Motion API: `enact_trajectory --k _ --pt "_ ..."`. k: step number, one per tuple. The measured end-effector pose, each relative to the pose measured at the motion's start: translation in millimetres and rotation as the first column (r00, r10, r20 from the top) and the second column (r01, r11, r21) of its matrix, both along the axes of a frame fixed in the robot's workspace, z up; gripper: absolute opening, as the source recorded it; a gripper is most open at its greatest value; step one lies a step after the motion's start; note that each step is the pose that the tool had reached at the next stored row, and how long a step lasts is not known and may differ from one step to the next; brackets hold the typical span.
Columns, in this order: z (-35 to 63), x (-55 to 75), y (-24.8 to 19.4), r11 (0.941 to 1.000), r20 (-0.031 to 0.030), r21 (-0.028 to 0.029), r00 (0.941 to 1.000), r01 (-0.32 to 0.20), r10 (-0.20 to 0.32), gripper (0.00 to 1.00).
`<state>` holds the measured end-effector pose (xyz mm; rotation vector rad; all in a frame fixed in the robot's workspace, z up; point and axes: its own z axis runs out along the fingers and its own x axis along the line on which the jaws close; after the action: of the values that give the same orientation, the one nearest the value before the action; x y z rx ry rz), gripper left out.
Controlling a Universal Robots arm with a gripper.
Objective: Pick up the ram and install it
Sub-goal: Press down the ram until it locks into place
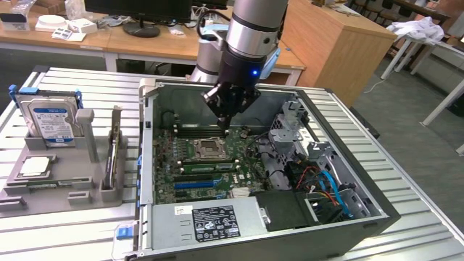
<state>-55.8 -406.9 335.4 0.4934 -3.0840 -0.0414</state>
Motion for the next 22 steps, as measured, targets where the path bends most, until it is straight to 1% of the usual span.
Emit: enact_trajectory --k 4,6,8,11,13,15,18,19,22 --pt "0.0 0.0 0.0 0.9981 0.0 -0.0001 0.9981 0.061 -0.061 0.11" --pt "0.0 0.0 0.0 0.9957 0.0 0.0 0.9957 0.093 -0.093 0.11" --pt "0.0 0.0 0.0 0.9918 0.0 -0.0001 0.9918 0.128 -0.128 0.11" --pt "0.0 0.0 0.0 0.9835 -0.0001 -0.0001 0.9835 0.181 -0.181 0.11" --pt "0.0 0.0 0.0 0.9766 -0.0001 0.0 0.9766 0.215 -0.215 0.11" --pt "0.0 0.0 0.0 0.9683 0.0 0.0 0.9683 0.25 -0.25 0.11" --pt "0.0 0.0 0.0 0.953 -0.0001 0.0 0.953 0.303 -0.303 0.11" --pt "0.0 0.0 0.0 0.949 -0.0001 0.0 0.949 0.315 -0.315 0.11" --pt "0.0 0.0 0.0 0.9486 0.0 0.0 0.9486 0.316 -0.316 0.11"
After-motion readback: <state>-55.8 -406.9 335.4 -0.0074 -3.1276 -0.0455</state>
